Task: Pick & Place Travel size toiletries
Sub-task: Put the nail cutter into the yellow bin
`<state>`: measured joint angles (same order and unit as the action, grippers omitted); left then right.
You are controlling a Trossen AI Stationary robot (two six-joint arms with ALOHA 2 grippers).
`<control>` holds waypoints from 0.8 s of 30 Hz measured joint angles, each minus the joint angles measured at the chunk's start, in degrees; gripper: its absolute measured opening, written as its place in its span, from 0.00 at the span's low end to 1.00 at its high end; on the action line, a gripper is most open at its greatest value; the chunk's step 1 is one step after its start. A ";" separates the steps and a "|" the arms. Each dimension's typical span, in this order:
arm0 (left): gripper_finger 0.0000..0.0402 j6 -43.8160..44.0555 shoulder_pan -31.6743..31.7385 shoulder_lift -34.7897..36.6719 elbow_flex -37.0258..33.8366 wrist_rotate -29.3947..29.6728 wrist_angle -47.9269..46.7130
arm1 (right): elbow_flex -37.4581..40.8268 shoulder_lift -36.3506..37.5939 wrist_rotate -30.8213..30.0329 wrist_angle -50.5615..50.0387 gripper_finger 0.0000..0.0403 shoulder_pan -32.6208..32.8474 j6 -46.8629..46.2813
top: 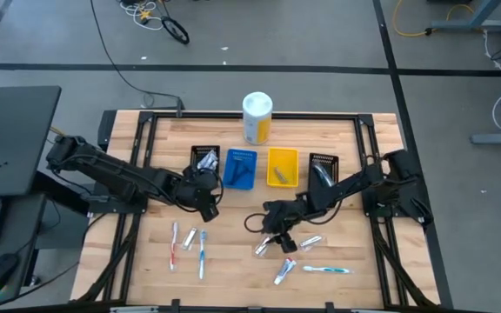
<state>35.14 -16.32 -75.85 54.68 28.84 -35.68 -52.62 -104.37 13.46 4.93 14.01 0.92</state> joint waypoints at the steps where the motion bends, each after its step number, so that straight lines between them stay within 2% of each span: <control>1: 0.43 0.10 0.00 0.00 0.00 0.00 -0.03 | 0.00 -0.32 0.75 0.70 0.46 -0.06 0.06; 5: 0.43 0.00 0.00 0.00 0.00 0.02 0.00 | -0.02 -2.56 2.05 2.13 0.46 0.13 3.25; 14: 0.43 0.02 0.00 -0.02 -0.04 0.12 0.11 | -0.20 -6.55 -1.33 2.57 0.44 0.42 7.04; 24: 0.43 -0.16 0.00 -0.02 -0.04 0.42 0.11 | -0.20 -6.59 -1.22 2.53 0.17 -0.26 8.47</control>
<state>34.98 -16.32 -75.88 54.63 29.26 -35.57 -52.82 -110.96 12.24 7.46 13.76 9.40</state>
